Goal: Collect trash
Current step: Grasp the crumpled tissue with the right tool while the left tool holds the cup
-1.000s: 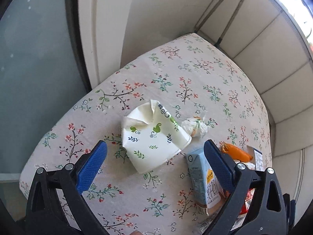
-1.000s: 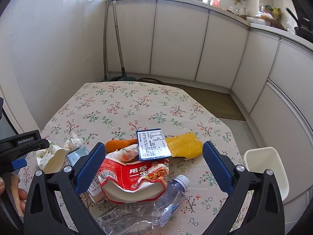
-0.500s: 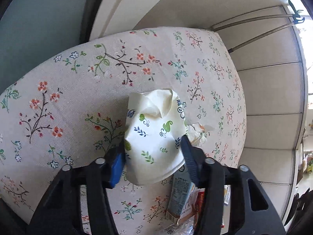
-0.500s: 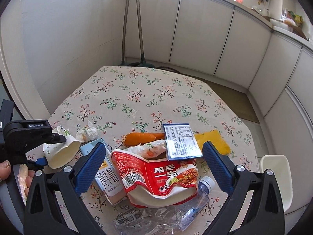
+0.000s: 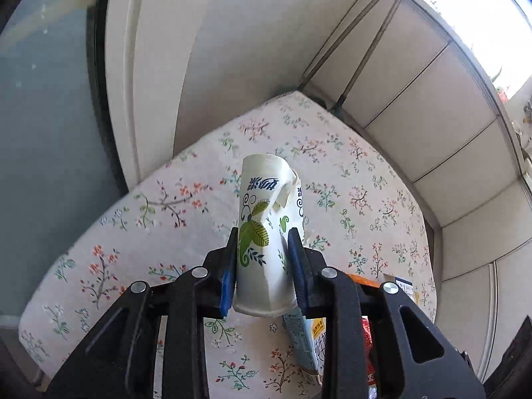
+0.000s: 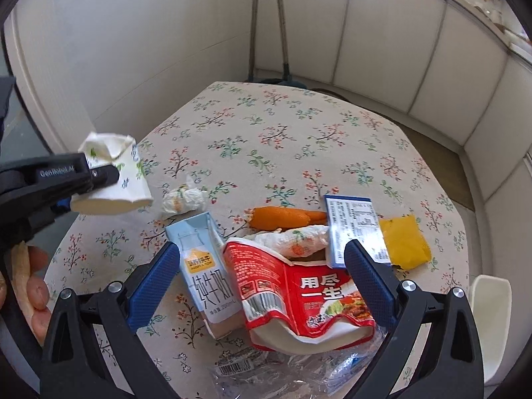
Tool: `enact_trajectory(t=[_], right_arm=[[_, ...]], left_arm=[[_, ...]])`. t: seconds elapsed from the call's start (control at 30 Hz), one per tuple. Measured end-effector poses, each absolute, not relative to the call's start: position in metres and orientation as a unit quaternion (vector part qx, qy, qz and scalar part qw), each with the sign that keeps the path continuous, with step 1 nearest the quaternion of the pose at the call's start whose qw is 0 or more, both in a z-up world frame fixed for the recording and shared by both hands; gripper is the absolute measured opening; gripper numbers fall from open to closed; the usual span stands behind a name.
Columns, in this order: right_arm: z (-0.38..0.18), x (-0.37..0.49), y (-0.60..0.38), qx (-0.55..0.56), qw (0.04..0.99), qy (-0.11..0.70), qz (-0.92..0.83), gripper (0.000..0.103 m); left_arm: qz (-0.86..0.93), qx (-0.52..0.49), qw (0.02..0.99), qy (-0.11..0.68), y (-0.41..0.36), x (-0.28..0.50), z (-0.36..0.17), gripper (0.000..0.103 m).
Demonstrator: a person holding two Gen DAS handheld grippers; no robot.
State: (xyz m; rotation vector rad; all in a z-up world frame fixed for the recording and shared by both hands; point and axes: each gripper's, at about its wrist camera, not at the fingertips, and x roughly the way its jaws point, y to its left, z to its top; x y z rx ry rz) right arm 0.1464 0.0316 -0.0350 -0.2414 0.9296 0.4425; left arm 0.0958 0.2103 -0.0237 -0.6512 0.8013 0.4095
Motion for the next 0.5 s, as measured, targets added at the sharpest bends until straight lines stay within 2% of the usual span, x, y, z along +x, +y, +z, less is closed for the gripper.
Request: enact_trajectory(t=[0.1,0.23,0.5], right_arm=[[-0.04,0.158,0.051,-0.145,0.839,0.461,0.249,0.096],[-0.048,0.19,0.077,-0.118,0.801,0.512,0.286,0.096],[-0.078,0.232,0.125,-0.078,0.764,0.566,0.299,0.096]], left_arm=[[0.204,-0.262,0.879,0.343,0.206,0.083,0.007,0.027],[0.213,-0.222,0.904,0.298,0.203,0.066,0.036,0.027],[0.215,-0.248,0.905,0.271,0.222,0.056,0.05,0.027]])
